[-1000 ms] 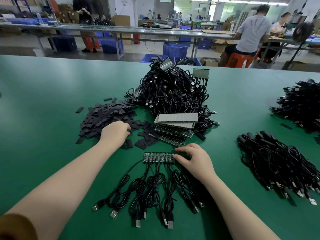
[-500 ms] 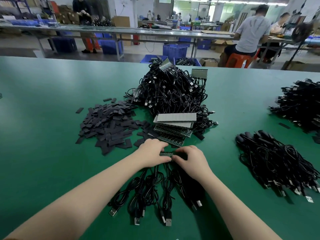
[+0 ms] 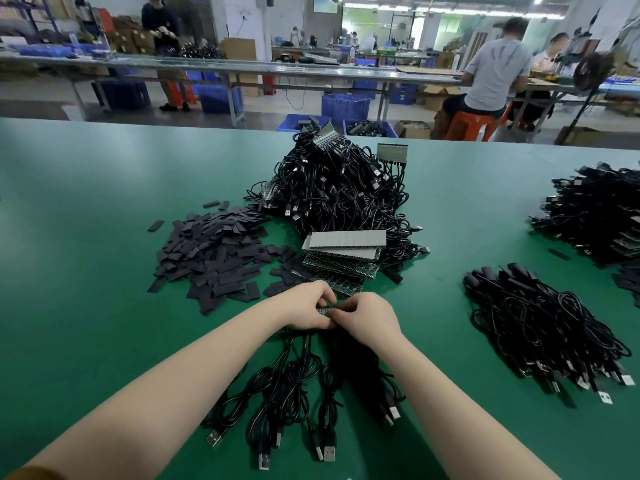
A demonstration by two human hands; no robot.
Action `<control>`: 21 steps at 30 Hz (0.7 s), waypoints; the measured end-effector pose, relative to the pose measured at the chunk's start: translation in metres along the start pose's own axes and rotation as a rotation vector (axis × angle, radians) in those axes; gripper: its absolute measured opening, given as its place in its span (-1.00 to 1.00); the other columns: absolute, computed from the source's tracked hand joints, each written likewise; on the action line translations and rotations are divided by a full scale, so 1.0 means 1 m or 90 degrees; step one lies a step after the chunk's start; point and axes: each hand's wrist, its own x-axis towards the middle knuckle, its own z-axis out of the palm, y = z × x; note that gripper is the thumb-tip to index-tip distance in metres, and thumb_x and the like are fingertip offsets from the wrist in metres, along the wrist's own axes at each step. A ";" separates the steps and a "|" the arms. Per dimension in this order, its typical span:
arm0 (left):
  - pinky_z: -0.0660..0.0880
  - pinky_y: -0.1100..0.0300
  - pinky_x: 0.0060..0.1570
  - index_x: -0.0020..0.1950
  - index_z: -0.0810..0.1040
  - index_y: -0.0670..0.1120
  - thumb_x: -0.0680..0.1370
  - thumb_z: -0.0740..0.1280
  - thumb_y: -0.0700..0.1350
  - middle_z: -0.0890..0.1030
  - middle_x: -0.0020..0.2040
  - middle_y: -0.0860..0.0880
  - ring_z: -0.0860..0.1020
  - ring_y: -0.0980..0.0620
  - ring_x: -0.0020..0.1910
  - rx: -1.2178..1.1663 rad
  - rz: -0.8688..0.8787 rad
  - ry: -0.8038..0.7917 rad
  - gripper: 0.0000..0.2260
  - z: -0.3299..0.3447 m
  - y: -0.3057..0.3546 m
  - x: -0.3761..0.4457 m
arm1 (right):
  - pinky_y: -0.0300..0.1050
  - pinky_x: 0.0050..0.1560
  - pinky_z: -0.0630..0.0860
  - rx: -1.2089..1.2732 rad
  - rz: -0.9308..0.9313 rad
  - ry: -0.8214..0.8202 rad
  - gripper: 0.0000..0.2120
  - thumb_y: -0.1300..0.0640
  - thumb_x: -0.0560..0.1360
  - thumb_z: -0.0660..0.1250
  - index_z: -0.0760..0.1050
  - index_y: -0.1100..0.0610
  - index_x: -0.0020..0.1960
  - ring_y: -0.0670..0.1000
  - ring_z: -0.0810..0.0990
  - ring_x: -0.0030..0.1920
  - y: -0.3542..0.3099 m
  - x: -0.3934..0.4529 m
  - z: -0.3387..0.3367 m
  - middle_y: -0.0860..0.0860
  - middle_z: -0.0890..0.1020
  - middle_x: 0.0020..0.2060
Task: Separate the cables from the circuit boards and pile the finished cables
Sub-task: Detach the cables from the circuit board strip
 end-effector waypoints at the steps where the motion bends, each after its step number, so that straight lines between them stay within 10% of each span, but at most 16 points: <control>1: 0.35 0.27 -0.06 0.26 0.41 0.01 0.46 0.47 -0.02 0.42 0.04 0.07 0.45 0.10 -0.04 -0.017 0.005 0.012 -0.58 0.001 -0.001 0.000 | -0.08 0.00 0.57 0.006 0.000 -0.005 -0.88 -0.11 0.48 0.41 0.64 -0.09 -0.09 0.06 0.62 0.01 -0.001 0.001 -0.001 -0.02 0.68 -0.10; 12: 0.33 0.43 -0.54 0.01 0.58 0.09 0.44 0.46 0.03 0.59 -0.16 0.13 0.46 0.32 -0.52 -0.041 0.006 0.085 -0.82 -0.004 -0.003 -0.003 | -0.38 -0.34 0.36 0.124 -0.031 0.035 -0.87 -0.04 0.46 0.48 0.65 0.00 -0.17 -0.13 0.55 -0.26 0.004 0.004 -0.006 -0.13 0.62 -0.32; 21: 0.44 0.23 -0.26 -0.13 0.55 0.10 0.44 0.42 0.08 0.58 -0.20 0.07 0.55 0.08 -0.23 -0.022 -0.027 0.098 -0.89 -0.002 0.002 -0.001 | -0.31 -0.31 0.43 0.190 -0.010 0.026 -0.87 -0.03 0.44 0.52 0.63 -0.04 -0.25 -0.17 0.56 -0.31 0.006 0.006 -0.013 -0.13 0.65 -0.35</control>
